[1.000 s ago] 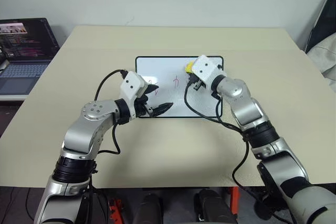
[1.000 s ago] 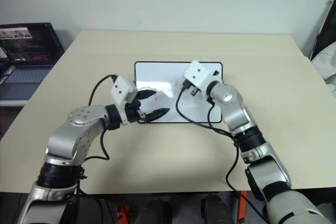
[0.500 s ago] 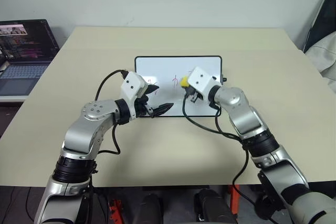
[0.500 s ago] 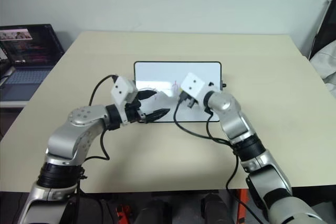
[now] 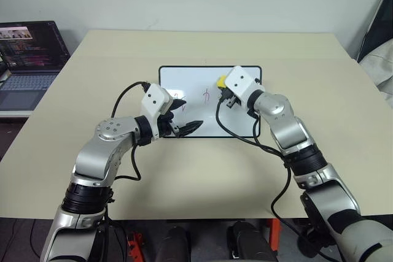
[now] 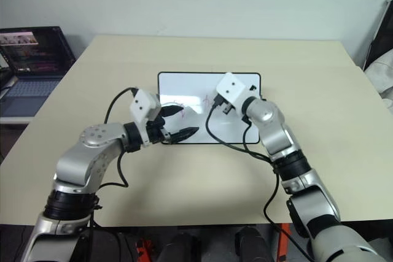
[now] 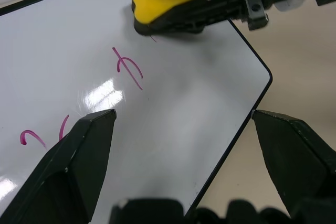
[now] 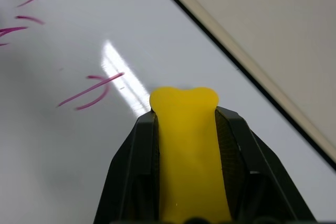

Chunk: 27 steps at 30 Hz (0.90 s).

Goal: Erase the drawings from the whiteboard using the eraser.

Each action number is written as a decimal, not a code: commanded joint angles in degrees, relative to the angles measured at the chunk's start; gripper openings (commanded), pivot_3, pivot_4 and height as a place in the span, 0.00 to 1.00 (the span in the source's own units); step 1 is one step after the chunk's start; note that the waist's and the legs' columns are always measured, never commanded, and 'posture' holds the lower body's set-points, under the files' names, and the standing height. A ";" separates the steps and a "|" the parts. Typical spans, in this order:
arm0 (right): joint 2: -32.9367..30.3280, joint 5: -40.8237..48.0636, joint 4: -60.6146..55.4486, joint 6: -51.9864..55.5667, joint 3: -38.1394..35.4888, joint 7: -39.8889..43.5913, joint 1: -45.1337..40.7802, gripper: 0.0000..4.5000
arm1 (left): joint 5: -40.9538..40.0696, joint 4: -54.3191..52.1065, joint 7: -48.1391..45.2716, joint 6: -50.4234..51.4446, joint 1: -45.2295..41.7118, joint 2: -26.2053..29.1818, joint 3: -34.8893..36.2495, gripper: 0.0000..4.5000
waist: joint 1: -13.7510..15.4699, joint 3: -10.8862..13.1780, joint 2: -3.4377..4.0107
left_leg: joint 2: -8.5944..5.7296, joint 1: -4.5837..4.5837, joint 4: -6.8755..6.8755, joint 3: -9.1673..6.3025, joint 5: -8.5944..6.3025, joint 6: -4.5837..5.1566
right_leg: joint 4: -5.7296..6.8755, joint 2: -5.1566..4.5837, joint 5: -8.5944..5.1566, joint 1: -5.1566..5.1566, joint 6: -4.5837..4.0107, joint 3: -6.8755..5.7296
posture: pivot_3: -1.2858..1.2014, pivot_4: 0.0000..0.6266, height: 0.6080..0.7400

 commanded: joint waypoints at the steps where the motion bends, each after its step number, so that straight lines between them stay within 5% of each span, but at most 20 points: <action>1: -0.84 0.22 -0.89 4.41 1.30 2.97 2.76 0.25 | -0.02 -1.37 0.00 -1.66 -0.37 -0.01 0.50 1.00 | 0.00 -0.01 -0.01 | 0.00 0.04 0.00 0.01 0.00 0.00 | 0.03 0.00 0.00 0.02 0.01 0.00 | 0.52 0.24 1.00; 9: -0.97 1.59 -6.59 8.72 2.93 7.94 5.22 0.25 | -0.13 -1.51 0.19 -1.93 0.28 0.14 0.82 1.00 | -0.05 -0.01 -0.02 | 0.00 0.16 0.05 0.00 0.01 0.00 | 0.23 0.02 0.01 0.05 0.01 -0.01 | 0.52 0.24 1.00; 19: 1.39 0.08 0.09 -0.73 -3.58 -6.05 -2.88 0.25 | -0.19 -1.87 0.78 -1.88 0.67 -0.10 0.80 1.00 | -0.08 0.01 0.00 | -0.02 0.00 0.01 -0.01 0.01 -0.01 | 0.14 0.00 0.01 -0.07 0.00 0.00 | 0.52 0.24 1.00; 27: -0.69 -0.39 1.77 1.85 -0.86 -2.00 0.28 0.25 | -0.19 -1.61 0.88 -2.22 0.74 -0.11 0.58 1.00 | 0.07 0.00 -0.01 | 0.02 -0.15 -0.07 -0.02 0.00 0.00 | -0.22 -0.02 0.01 -0.07 0.00 0.02 | 0.52 0.24 1.00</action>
